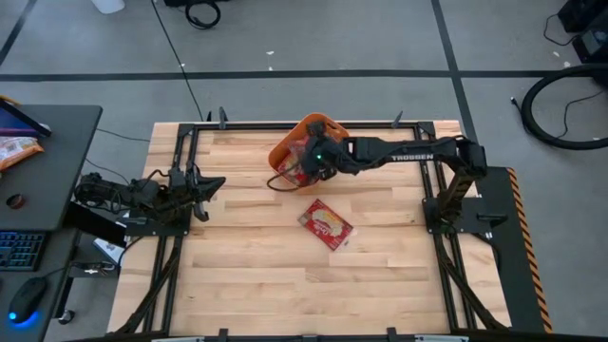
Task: Sort popcorn bags into baskets
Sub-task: Put the top red popcorn bag into the orange bin
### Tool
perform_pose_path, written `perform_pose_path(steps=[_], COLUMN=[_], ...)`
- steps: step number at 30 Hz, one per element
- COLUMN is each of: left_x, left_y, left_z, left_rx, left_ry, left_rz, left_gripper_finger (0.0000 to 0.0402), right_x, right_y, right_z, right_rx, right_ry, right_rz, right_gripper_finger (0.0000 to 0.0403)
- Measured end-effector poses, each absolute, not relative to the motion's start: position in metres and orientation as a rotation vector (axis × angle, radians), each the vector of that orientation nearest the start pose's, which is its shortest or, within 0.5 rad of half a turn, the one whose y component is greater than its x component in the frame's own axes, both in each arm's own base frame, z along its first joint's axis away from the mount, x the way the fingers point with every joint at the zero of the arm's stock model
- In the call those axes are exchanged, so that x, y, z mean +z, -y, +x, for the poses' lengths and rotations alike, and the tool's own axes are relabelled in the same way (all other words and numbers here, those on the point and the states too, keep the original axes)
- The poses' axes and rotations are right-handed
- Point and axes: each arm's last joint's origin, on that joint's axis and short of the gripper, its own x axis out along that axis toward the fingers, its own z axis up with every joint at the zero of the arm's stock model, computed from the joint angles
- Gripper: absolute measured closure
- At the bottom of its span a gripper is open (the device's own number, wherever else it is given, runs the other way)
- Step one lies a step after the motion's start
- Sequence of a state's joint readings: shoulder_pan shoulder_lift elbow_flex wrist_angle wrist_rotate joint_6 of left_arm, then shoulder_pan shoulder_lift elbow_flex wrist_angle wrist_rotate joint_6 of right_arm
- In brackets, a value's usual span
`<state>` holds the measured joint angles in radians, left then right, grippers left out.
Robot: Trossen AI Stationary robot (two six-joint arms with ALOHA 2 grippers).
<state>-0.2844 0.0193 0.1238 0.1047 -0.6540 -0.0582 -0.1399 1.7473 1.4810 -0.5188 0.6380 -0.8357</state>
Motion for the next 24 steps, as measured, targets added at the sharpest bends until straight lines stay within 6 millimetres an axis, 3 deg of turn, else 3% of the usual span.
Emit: perform_pose_path(steps=[6, 11, 15, 24], left_x=[0.213, 0.213, 0.213, 0.213], left_y=[0.006, 0.006, 0.006, 0.006], left_z=[0.084, 0.084, 0.084, 0.084], left_rx=[0.363, 0.363, 0.362, 0.362], left_ry=[0.198, 0.199, 0.199, 0.199], left_rz=[-0.151, -0.155, -0.161, -0.160], left_gripper_finger=[0.0386, 0.0386, 0.0386, 0.0386], right_x=[0.269, 0.242, 0.235, 0.229], right_y=[0.082, 0.102, 0.113, 0.126], right_z=[0.376, 0.366, 0.363, 0.354], right_rx=[-0.190, -0.178, -0.177, -0.224], right_ry=[-1.043, -1.096, -1.096, -1.076], right_rz=[-1.103, -1.147, -1.198, -0.897], right_gripper_finger=[0.0402, 0.0402, 0.0394, 0.0353])
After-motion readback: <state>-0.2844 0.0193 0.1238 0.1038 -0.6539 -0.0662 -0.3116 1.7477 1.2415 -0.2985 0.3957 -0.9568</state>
